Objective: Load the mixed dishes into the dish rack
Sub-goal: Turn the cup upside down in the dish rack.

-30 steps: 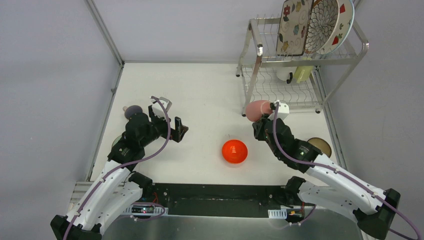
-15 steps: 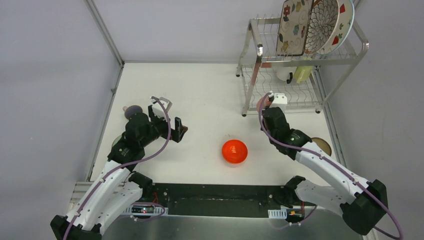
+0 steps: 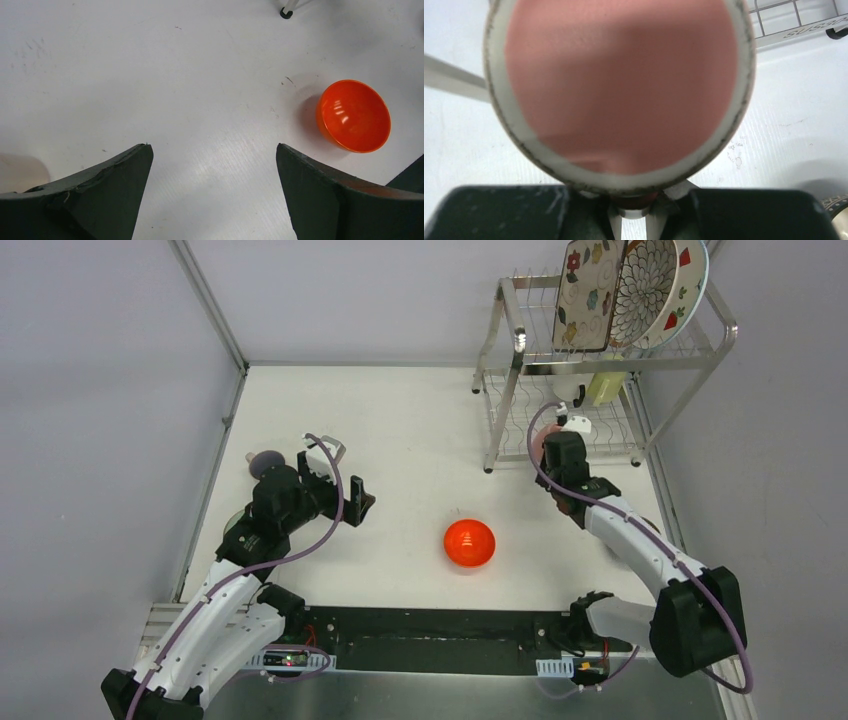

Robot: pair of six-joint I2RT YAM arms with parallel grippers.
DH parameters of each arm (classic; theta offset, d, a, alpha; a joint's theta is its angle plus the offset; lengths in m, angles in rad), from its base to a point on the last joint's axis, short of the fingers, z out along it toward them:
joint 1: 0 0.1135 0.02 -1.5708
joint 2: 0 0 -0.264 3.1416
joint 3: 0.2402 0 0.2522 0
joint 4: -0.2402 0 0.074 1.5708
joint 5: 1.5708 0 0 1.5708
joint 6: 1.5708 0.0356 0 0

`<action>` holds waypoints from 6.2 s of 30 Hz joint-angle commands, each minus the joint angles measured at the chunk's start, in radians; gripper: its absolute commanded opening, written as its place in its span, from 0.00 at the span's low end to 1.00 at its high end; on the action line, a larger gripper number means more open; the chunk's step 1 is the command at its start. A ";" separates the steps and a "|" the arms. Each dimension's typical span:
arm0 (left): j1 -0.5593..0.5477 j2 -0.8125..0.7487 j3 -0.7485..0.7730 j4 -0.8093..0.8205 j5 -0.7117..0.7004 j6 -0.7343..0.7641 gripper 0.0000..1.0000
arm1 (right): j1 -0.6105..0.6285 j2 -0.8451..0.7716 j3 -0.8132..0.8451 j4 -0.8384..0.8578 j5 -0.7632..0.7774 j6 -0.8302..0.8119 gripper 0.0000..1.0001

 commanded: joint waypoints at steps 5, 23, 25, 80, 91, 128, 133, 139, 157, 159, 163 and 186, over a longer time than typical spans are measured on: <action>-0.004 -0.005 0.013 0.011 -0.037 0.025 0.99 | -0.099 0.084 0.108 0.199 -0.067 -0.006 0.00; -0.005 -0.003 0.016 0.005 -0.032 0.025 0.99 | -0.228 0.336 0.274 0.209 -0.136 -0.051 0.00; -0.004 -0.012 0.013 0.004 -0.039 0.025 0.99 | -0.233 0.356 0.296 0.200 -0.136 -0.053 0.00; -0.005 -0.028 0.009 0.004 -0.033 0.025 0.99 | -0.356 0.529 0.386 0.145 -0.270 -0.116 0.42; -0.005 -0.027 0.008 0.003 -0.031 0.025 0.99 | -0.358 0.550 0.410 0.118 -0.299 -0.163 0.30; -0.005 0.010 0.011 0.004 -0.034 0.025 0.99 | -0.364 0.778 0.609 0.215 -0.375 -0.289 0.14; -0.005 0.016 0.010 0.004 -0.020 0.025 0.99 | -0.365 0.821 0.632 0.217 -0.389 -0.289 0.14; -0.005 0.037 0.013 0.003 -0.018 0.025 0.99 | -0.365 0.845 0.673 0.194 -0.364 -0.287 0.27; -0.005 0.049 0.018 0.005 -0.013 0.021 0.99 | -0.376 0.695 0.571 0.052 -0.451 -0.251 0.49; -0.005 0.053 0.019 0.006 -0.011 0.020 0.99 | -0.378 0.685 0.562 0.037 -0.481 -0.227 0.49; -0.006 0.053 0.022 0.005 -0.008 0.018 0.99 | -0.390 0.649 0.521 0.039 -0.563 -0.155 0.49; -0.005 0.043 0.017 0.005 -0.005 0.015 0.99 | -0.542 0.618 0.485 0.174 -0.885 0.302 0.16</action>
